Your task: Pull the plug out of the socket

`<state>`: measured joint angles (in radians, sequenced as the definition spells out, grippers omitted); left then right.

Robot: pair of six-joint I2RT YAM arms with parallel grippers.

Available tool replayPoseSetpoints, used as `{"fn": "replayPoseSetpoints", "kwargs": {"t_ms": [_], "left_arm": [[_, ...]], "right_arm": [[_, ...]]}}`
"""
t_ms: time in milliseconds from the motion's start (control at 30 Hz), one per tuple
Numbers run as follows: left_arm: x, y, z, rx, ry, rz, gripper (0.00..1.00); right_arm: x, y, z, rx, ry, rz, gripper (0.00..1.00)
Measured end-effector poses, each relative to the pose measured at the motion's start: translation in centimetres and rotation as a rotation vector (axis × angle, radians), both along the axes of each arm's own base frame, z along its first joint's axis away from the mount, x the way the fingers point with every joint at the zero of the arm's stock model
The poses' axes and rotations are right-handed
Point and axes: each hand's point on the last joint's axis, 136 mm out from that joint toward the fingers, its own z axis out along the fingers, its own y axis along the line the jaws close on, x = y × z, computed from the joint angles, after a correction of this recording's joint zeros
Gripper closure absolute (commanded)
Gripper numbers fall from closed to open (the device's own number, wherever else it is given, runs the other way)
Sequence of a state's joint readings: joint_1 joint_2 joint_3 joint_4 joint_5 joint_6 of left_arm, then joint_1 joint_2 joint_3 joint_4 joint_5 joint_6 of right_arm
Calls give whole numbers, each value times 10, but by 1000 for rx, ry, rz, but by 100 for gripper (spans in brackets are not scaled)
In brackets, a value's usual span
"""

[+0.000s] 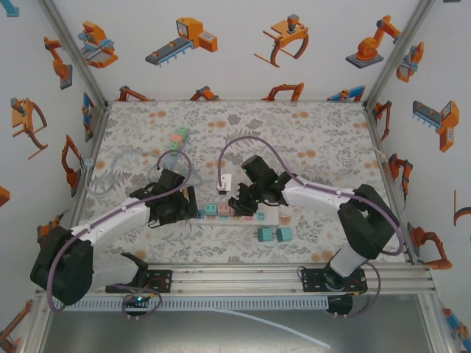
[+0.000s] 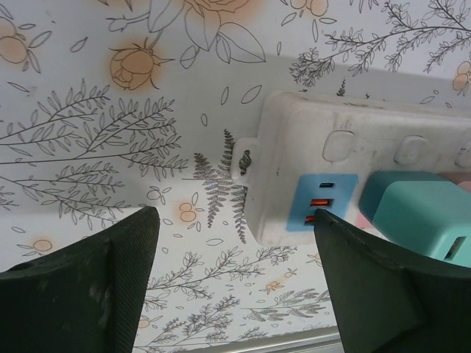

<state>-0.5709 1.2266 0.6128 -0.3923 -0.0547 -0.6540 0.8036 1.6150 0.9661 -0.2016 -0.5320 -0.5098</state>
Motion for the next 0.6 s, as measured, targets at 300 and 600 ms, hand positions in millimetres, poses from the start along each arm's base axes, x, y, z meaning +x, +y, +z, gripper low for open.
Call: {"fn": "replayPoseSetpoints", "kwargs": {"t_ms": [300,600], "left_arm": [[0,-2,-1,-5,6,2,24],[2,-3,-2,-1,7,14,25]], "right_arm": [[0,1,1,4,13,-15,81],[-1,0,17,35,-13,-14,84]]}}
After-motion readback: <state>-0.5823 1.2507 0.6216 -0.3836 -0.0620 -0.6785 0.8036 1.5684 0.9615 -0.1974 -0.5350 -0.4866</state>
